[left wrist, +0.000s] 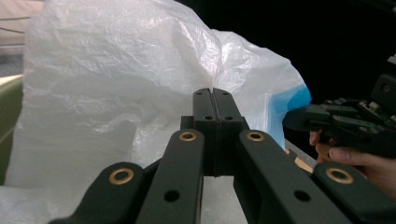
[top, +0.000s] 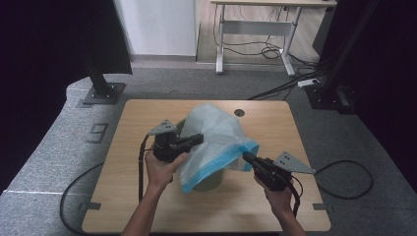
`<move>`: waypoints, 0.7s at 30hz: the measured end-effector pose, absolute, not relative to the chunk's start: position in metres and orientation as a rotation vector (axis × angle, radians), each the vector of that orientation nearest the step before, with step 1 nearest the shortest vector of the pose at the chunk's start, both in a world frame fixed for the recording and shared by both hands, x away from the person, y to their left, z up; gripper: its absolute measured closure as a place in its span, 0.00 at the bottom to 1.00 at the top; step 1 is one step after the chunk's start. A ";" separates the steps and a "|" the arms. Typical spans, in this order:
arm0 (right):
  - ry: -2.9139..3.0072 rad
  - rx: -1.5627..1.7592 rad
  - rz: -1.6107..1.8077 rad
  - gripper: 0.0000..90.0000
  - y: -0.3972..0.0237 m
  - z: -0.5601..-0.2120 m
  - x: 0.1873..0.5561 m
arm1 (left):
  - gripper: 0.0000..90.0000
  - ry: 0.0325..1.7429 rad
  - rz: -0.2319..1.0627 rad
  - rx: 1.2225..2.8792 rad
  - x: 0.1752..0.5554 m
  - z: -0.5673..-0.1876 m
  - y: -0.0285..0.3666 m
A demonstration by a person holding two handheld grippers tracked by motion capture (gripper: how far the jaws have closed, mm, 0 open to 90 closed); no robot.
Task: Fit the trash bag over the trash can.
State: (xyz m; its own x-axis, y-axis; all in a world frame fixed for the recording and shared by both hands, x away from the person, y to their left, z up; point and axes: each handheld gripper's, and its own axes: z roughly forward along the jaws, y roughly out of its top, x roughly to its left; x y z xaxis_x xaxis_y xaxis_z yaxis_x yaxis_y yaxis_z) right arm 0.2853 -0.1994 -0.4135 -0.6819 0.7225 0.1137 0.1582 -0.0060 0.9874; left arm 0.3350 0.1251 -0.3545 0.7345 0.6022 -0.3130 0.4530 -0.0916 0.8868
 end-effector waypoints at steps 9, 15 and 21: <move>1.869 0.916 1.657 0.99 -0.205 -0.418 0.287 | 1.00 0.862 0.192 1.691 0.336 -0.353 0.134; 1.868 0.921 1.562 0.99 -0.211 -0.423 0.283 | 1.00 0.873 0.213 1.697 0.334 -0.354 0.144; 1.870 0.940 1.523 0.99 -0.222 -0.430 0.279 | 1.00 0.895 0.224 1.687 0.330 -0.359 0.159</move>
State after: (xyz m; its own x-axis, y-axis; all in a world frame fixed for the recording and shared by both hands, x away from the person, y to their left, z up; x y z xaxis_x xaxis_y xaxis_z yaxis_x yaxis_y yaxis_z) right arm 0.2789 -0.2217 -0.4298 -0.6071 0.7945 0.0160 0.1764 0.1151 0.9776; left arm 0.3303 0.1593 -0.3594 0.6902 0.6586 -0.3000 0.4403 -0.0533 0.8962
